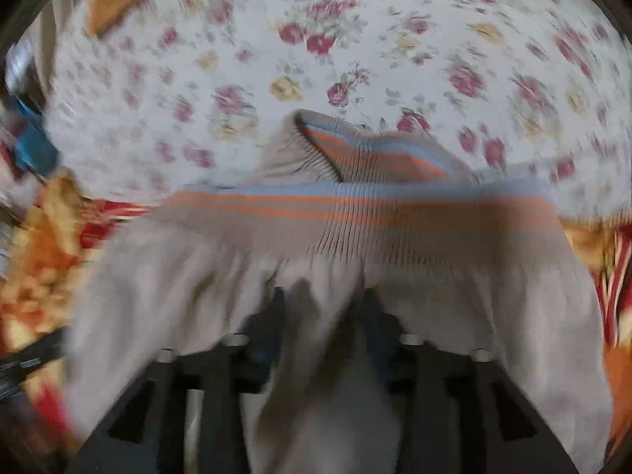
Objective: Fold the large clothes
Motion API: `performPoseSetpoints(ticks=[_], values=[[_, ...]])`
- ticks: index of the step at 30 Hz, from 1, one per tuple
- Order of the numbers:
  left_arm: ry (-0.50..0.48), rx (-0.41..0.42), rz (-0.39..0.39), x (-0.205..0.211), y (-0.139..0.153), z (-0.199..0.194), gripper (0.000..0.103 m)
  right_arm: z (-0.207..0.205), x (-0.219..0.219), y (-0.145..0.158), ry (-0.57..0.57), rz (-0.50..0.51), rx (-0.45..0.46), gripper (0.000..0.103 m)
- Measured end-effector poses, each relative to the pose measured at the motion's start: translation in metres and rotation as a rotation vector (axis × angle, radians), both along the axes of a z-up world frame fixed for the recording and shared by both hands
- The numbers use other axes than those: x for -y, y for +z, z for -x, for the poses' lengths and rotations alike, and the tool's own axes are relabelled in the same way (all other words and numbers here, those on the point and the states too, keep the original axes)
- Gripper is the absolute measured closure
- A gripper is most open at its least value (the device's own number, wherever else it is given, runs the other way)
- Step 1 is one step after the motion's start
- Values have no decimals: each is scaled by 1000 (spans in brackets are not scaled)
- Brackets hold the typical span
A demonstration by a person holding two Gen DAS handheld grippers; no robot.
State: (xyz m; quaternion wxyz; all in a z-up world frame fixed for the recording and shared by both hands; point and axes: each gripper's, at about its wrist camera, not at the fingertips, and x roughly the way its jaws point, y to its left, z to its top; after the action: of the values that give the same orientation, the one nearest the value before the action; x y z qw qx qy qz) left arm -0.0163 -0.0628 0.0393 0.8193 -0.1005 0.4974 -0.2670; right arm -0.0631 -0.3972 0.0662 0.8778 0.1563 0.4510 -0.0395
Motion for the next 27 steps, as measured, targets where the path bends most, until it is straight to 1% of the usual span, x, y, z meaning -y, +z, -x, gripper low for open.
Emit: performPoseSetpoints(ticks=[1, 2, 3, 4, 5, 6, 8, 9, 10, 11, 13, 14, 16, 17, 18, 19, 20, 21, 22, 23, 25, 27], values=[[-9, -14, 1, 0, -1, 1, 23, 15, 3, 7, -5, -16, 16, 44], [-20, -25, 3, 0, -2, 2, 23, 37, 8, 16, -16, -18, 35, 37], [-35, -39, 6, 0, -4, 5, 23, 64, 13, 26, -31, 1, 55, 30], [-52, -47, 8, 1, -5, 7, 23, 93, 20, 35, -57, 33, 75, 27], [-72, -54, 2, 3, -6, 10, 23, 104, 31, 40, -85, 59, 87, 24], [-91, -56, -15, 6, -7, 13, 23, 125, 39, 43, -122, 94, 98, 23], [-105, -43, -41, 7, -9, 20, 23, 160, 50, 45, -190, 153, 93, 22], [-111, -36, -44, 6, -9, 25, 23, 177, 59, 39, -224, 164, 77, 21], [-119, -36, -39, 6, -10, 28, 23, 182, 70, 40, -239, 151, 69, 21], [-129, -46, -28, 6, -12, 31, 23, 189, 78, 31, -258, 107, 52, 21], [-143, -86, 5, 2, -19, 34, 23, 194, 87, 21, -255, 29, 38, 22], [-146, -110, 28, 0, -24, 36, 23, 191, 85, 14, -229, -13, 53, 25], [-150, -124, 27, -2, -30, 35, 24, 183, 80, 7, -214, -34, 82, 48], [-156, -114, 18, -1, -31, 36, 34, 179, 79, 4, -214, -32, 86, 79], [-170, -86, -6, 1, -29, 36, 47, 174, 78, 1, -209, -33, 84, 90], [-184, -68, -38, 3, -28, 36, 78, 173, 75, 1, -215, -28, 87, 92], [-182, -42, -73, 4, -26, 36, 88, 177, 75, 3, -226, -16, 99, 97], [-179, -37, -61, 1, -24, 36, 90, 178, 75, 8, -232, 7, 110, 99], [-177, -39, -46, -2, -22, 36, 95, 186, 74, 12, -236, 23, 116, 100], [-168, -30, -44, -5, -17, 37, 96, 192, 74, 21, -244, 57, 130, 102], [-154, 8, -68, -12, -8, 40, 97, 201, 74, 34, -248, 104, 148, 102], [-140, -13, -80, -18, -13, 36, 97, 208, 74, 39, -252, 141, 135, 102]])
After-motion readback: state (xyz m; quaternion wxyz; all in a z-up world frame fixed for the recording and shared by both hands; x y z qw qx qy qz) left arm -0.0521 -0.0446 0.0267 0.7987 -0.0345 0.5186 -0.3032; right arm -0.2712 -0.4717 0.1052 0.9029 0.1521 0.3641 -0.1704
